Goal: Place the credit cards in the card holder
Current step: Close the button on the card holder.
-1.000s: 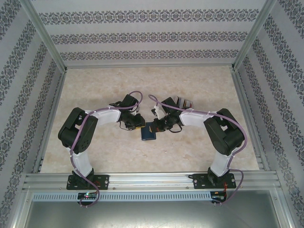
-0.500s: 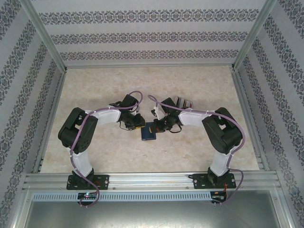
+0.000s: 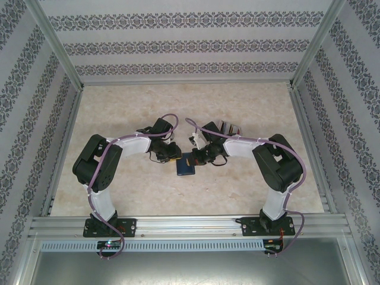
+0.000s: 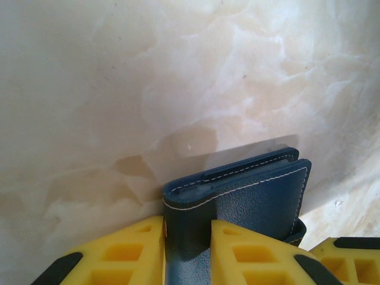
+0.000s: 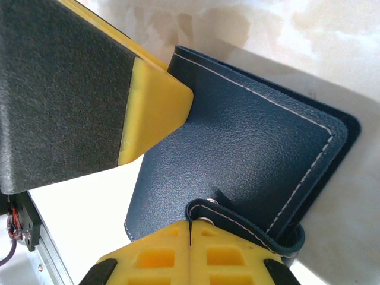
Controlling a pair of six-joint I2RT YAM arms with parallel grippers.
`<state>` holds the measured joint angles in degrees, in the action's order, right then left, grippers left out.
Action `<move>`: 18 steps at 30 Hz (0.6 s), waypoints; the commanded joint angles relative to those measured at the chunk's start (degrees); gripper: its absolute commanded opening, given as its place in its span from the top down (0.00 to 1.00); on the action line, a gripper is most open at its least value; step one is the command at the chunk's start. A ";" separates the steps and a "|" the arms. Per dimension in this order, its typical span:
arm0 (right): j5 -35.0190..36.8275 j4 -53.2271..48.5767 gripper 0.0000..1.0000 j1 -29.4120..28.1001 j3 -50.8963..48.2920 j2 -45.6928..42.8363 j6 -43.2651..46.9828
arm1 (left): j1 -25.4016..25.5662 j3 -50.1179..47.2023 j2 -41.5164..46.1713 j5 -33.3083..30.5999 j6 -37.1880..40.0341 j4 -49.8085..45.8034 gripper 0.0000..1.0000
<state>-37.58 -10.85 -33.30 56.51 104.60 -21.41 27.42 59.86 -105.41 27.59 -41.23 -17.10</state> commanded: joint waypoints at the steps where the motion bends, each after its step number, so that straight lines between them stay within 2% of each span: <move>1: -0.95 2.38 1.00 0.60 -0.89 -0.91 -0.92 | 1.23 -1.71 -4.18 -4.27 0.02 -2.56 0.76; 18: -0.67 0.45 1.00 -0.10 -0.15 1.78 -0.84 | 1.17 -1.94 -4.38 -4.08 0.47 -2.51 0.76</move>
<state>-37.74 -9.28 -32.84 56.10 104.81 -22.37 27.42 59.88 -105.41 27.59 -41.19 -17.10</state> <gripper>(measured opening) 0.054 0.239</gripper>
